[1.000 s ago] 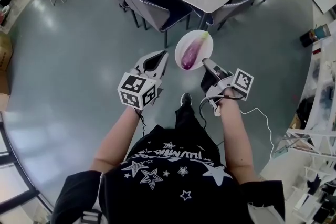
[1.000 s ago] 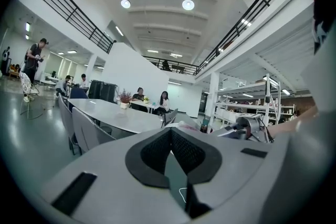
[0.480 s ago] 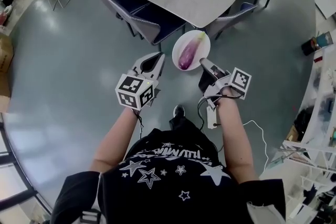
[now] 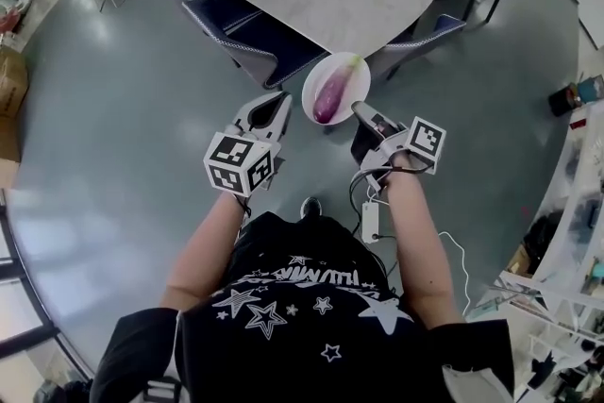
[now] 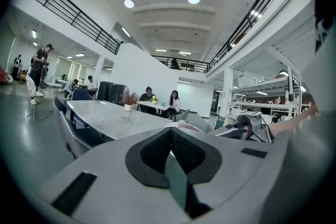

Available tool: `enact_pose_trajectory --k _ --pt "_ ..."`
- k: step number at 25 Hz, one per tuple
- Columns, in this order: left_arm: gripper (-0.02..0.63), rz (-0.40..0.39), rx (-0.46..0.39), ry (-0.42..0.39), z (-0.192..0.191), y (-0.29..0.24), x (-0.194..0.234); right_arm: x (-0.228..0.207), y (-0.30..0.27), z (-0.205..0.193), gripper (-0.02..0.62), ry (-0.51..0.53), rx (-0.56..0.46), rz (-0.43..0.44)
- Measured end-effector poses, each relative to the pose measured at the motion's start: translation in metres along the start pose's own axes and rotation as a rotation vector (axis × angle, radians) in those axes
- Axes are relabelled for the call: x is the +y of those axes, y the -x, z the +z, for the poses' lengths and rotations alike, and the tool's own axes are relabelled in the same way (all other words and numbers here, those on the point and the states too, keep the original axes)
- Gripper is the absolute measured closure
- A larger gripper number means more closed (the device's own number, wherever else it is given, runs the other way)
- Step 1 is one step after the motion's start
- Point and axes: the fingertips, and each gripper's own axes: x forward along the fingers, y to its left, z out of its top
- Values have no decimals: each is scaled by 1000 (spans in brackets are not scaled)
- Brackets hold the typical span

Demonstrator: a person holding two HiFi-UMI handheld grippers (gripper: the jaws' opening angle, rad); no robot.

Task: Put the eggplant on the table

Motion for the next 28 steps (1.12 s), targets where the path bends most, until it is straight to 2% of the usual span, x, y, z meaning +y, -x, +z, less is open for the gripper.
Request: enact_pose_trajectory --k 6,13,24,28 --pt "598 12 8 -7 11 -19 7 5 -21 19 575 -17 24 20" --pt "598 30 -2 -5 10 -22 23 -2 -29 22 575 -16 33 31" --pt "598 -28 -2 -9 11 -68 44 -12 -49 55 575 -2 -17 2" --pt "598 -42 -10 -1 21 -95 68 -12 -74 77 575 0 -28 -7"
